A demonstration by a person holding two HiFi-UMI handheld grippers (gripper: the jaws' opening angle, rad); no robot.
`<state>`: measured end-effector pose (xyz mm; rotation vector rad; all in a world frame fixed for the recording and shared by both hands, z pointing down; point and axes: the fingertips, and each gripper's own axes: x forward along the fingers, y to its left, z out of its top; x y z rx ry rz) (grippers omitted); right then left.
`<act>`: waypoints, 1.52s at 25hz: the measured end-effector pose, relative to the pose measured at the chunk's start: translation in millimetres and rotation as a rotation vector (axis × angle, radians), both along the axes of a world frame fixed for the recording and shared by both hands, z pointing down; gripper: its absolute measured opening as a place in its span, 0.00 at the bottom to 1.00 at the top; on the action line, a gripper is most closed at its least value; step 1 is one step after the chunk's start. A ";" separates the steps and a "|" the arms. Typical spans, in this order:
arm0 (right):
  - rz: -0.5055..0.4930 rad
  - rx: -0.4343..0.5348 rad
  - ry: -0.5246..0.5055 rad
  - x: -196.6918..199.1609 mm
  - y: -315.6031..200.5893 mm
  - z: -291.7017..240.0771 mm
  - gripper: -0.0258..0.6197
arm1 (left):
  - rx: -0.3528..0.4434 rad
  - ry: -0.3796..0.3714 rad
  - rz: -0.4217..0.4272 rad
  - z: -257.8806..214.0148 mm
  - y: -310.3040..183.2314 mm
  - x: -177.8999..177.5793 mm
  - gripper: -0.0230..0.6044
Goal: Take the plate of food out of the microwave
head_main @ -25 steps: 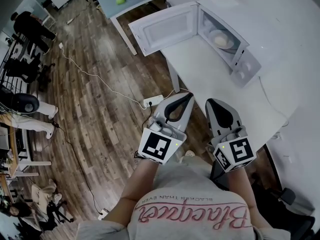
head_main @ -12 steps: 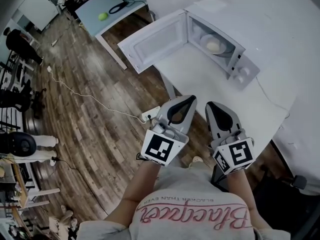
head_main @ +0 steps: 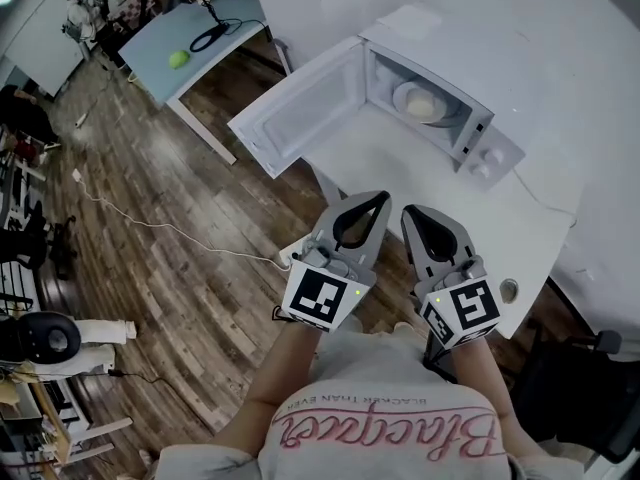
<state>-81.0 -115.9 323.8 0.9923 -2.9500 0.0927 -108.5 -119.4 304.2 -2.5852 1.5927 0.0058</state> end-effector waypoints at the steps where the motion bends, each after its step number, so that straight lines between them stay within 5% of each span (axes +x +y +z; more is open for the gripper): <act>1: 0.006 0.004 0.003 -5.0 -2.8 -1.7 0.06 | 0.002 0.002 0.007 -1.5 -3.0 -4.5 0.04; 19: 0.219 0.007 0.036 -52.9 -39.7 -3.1 0.06 | 0.006 -0.028 0.196 3.1 -48.5 -53.6 0.04; 24: 0.292 -0.005 0.032 -54.0 -49.3 -2.5 0.06 | 0.006 -0.090 0.237 9.7 -60.0 -53.7 0.04; 38: 0.385 -0.023 0.023 -36.2 -68.1 -1.5 0.06 | -0.039 -0.083 0.318 17.3 -82.0 -39.5 0.04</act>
